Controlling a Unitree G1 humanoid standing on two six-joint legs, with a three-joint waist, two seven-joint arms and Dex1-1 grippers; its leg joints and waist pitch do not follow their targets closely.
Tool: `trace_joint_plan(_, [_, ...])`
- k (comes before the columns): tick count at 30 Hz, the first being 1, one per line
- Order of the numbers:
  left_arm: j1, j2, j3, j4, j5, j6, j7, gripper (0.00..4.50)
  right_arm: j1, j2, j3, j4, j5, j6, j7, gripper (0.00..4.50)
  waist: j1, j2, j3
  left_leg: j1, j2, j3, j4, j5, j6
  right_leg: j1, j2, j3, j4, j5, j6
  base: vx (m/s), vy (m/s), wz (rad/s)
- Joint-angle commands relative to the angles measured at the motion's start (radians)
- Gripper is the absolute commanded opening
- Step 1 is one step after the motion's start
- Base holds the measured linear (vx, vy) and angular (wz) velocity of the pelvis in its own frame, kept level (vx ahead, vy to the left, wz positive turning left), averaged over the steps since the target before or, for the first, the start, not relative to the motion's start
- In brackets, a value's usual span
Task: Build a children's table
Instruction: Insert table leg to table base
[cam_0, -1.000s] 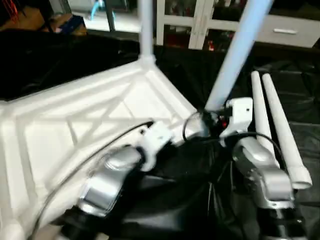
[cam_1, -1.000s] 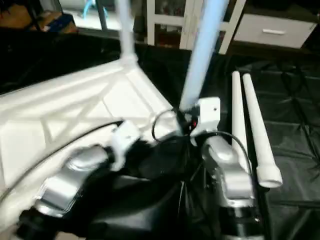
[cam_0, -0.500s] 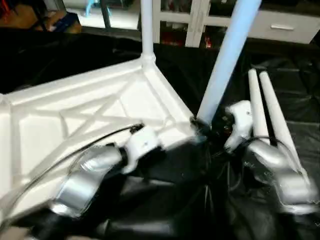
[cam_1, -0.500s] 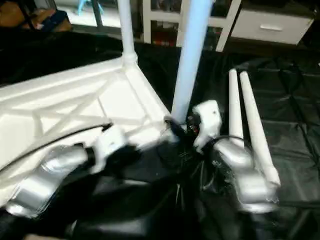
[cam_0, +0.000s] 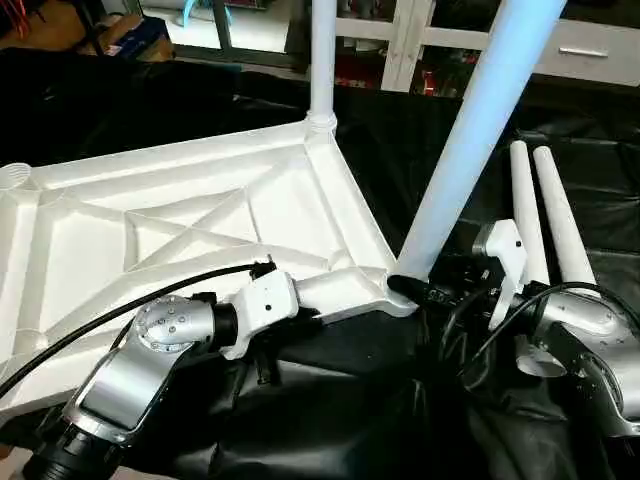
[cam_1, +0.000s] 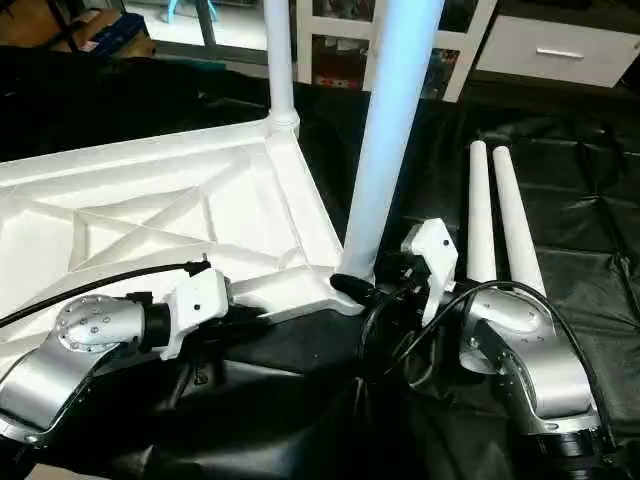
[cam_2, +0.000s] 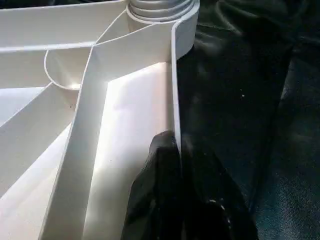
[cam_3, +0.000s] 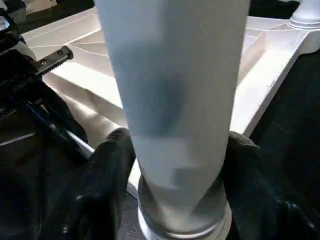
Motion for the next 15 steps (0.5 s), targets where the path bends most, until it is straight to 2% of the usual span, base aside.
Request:
trace_joint_plan(1, [0.033,0.004,-0.052,0.043,0.011,0.019,-0.022,0.0,0.004,0.008,0.045,-0.021,0.016,-0.012,0.044,2.45,-0.001,-0.006,-0.046,0.026,0.091,-0.045,-0.069,-0.181,0.075,0.031,-0.057,0.039,-0.059,-0.171,-0.248,0.0,0.0,0.0])
trace_joint_plan(2, [0.034,0.003,-0.052,0.042,0.011,0.019,-0.022,0.0,0.006,0.008,0.045,-0.022,0.018,-0.012,0.047,2.33,-0.001,-0.006,-0.048,0.024,0.089,-0.043,-0.065,-0.144,0.086,0.033,-0.056,0.039,-0.053,-0.113,-0.257,0.0,0.0,0.0])
trace_joint_plan(3, [0.034,0.003,-0.052,0.042,0.011,0.018,-0.023,0.0,0.006,0.008,0.044,-0.023,0.019,-0.012,0.048,2.24,-0.001,-0.006,-0.048,0.024,0.089,-0.043,-0.065,-0.144,0.086,0.033,-0.056,0.039,-0.053,-0.113,-0.257,0.0,0.0,0.0])
trace_joint_plan(4, [0.035,0.003,-0.052,0.043,0.01,0.016,-0.023,0.0,0.008,0.008,0.043,-0.023,0.019,-0.012,0.05,2.15,0.0,-0.006,-0.05,0.023,0.088,-0.042,-0.062,-0.116,0.101,0.035,-0.056,0.038,-0.048,-0.065,-0.268,0.0,0.0,0.0])
trace_joint_plan(5, [0.035,0.006,-0.055,0.045,0.006,0.012,-0.023,0.0,0.009,0.007,0.044,-0.023,0.021,-0.013,0.05,2.1,0.0,-0.006,-0.05,0.022,0.088,-0.042,-0.062,-0.111,0.109,0.036,-0.056,0.038,-0.047,-0.054,-0.273,0.0,0.0,0.0])
trace_joint_plan(11, [0.032,-0.002,-0.056,0.042,0.0,0.023,-0.021,0.0,0.014,0.027,0.046,-0.022,-0.001,-0.002,-0.005,2.01,0.0,-0.006,-0.049,0.022,0.089,-0.042,-0.062,-0.124,0.109,0.034,-0.057,0.038,-0.05,-0.085,-0.273,0.0,0.0,0.0])
trace_joint_plan(13, [0.029,-0.019,-0.06,0.033,0.001,0.046,-0.007,0.0,0.014,0.055,0.051,-0.015,-0.04,0.023,-0.09,1.99,-0.002,-0.007,-0.047,0.02,0.088,-0.043,-0.065,-0.134,0.102,0.035,-0.057,0.037,-0.052,-0.107,-0.27,0.0,0.0,0.0])
trace_joint_plan(15, [0.027,-0.041,-0.064,0.027,0.007,0.077,0.019,0.0,0.013,0.085,0.051,-0.006,-0.068,0.048,-0.165,1.99,-0.005,-0.006,-0.041,0.019,0.089,-0.043,-0.07,-0.176,0.081,0.031,-0.057,0.039,-0.059,-0.178,-0.257,0.0,0.0,0.0])
